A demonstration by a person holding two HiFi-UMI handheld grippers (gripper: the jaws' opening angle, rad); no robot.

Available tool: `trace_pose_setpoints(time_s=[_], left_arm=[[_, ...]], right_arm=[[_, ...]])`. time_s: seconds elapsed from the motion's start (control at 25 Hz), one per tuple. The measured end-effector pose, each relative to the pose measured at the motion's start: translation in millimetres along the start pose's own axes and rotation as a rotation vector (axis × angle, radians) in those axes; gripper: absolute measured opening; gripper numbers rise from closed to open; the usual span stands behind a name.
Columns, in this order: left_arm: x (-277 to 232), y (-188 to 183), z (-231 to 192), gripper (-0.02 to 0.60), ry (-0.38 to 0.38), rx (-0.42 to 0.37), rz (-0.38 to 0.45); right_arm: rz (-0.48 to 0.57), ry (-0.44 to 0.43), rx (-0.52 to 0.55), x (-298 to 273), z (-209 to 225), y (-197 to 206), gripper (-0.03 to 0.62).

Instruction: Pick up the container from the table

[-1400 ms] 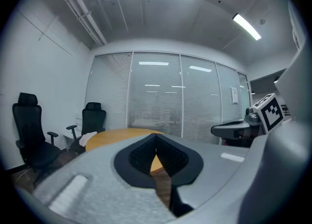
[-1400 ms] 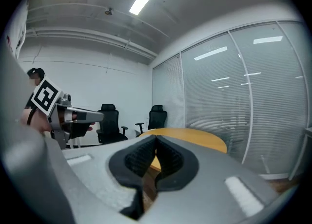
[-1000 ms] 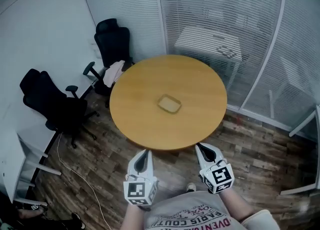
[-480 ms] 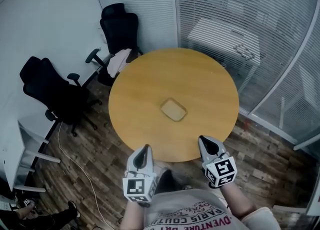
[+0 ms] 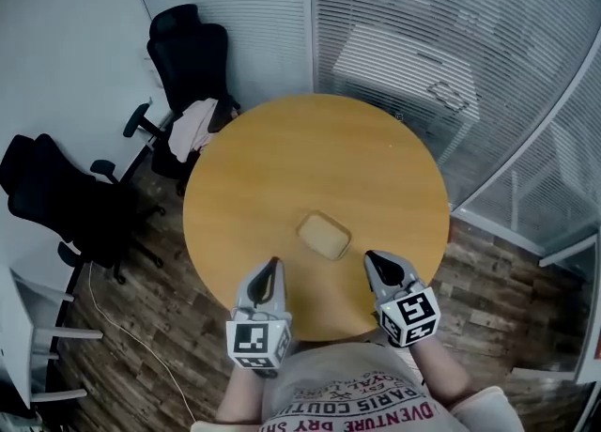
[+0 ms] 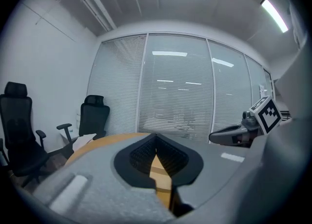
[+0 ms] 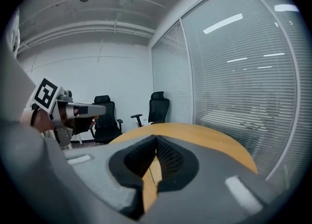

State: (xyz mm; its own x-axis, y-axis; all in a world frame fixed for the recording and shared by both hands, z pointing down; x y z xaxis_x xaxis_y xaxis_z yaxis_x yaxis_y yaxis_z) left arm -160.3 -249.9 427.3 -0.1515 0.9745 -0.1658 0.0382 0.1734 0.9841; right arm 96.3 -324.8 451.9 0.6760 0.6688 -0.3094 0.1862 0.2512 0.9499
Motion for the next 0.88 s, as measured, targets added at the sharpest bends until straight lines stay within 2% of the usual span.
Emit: trace_pose_setpoints(time_s=[0.16,0.36,0.64,0.88], left_arm=[[-33.2,5.2,-24.5,0.006,0.013,0.009,-0.035],[-62.3,10.2,-36.6,0.006,-0.01,0.022,-0.054],[-91.2,15.7,-41.2,0.006,-0.112,0.063,-0.047],[-110.6,35.6,-34.6,0.006,-0.171,0.078,-0.104]], right_arm=[[-0.04,0.005,-0.031,-41.3,10.5,0.7,0.003],[-0.099,-0.061,-0.021,-85.2,28.6,3.8,0.003],[-0.242,-0.198,0.023,-146.3,61.1,18.8,0.003],[-0.377,-0.282,0.042,-188.6,89.9,51.6,0.004]])
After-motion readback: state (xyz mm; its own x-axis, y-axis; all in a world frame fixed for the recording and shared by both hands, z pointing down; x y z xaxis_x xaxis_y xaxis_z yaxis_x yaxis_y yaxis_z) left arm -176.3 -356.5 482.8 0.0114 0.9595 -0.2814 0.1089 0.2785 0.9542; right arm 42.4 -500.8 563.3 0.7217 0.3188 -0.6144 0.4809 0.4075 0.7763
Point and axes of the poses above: the fingertips, and each gripper's own axes: x backward along the fingers, z to its right, y out of its underside, the point moved 10 cm from there along x, backward along the fingers
